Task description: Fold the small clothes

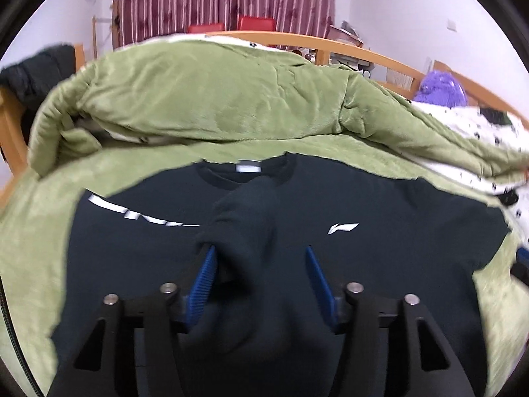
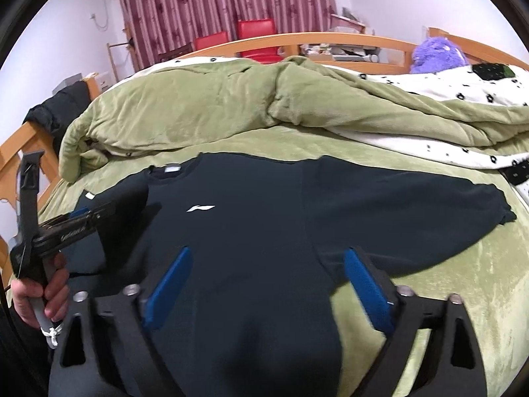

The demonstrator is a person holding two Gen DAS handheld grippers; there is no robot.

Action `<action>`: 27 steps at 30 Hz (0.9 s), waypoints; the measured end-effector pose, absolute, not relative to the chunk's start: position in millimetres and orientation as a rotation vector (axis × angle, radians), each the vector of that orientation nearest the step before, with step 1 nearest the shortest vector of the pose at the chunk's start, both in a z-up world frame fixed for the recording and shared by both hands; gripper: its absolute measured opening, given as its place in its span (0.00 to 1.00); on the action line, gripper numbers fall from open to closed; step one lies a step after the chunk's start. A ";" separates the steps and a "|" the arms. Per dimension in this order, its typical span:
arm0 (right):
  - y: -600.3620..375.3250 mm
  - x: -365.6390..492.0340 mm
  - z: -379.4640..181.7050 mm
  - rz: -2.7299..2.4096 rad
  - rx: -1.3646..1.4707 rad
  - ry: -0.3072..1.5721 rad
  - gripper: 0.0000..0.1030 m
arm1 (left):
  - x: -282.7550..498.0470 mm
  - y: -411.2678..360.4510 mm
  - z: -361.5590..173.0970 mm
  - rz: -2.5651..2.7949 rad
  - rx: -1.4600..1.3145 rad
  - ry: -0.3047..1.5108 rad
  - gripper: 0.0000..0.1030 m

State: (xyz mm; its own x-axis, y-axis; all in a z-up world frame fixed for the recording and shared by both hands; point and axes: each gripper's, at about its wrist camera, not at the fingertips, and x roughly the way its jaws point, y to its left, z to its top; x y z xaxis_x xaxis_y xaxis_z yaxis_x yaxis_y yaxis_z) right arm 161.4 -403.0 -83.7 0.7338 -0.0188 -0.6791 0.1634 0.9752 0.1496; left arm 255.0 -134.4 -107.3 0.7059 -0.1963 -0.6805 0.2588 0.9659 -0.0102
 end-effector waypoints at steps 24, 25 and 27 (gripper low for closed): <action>-203.0 254.0 -129.5 0.184 -0.080 0.777 0.55 | 242.0 67.9 -141.4 -0.019 -0.061 0.779 0.59; -195.4 261.1 -134.3 0.196 -0.101 0.787 0.61 | 242.7 69.9 -142.4 -0.016 -0.063 0.779 0.59; -183.2 275.3 -147.1 0.224 -0.116 0.804 0.63 | 243.7 72.7 -143.7 -0.018 -0.079 0.781 0.59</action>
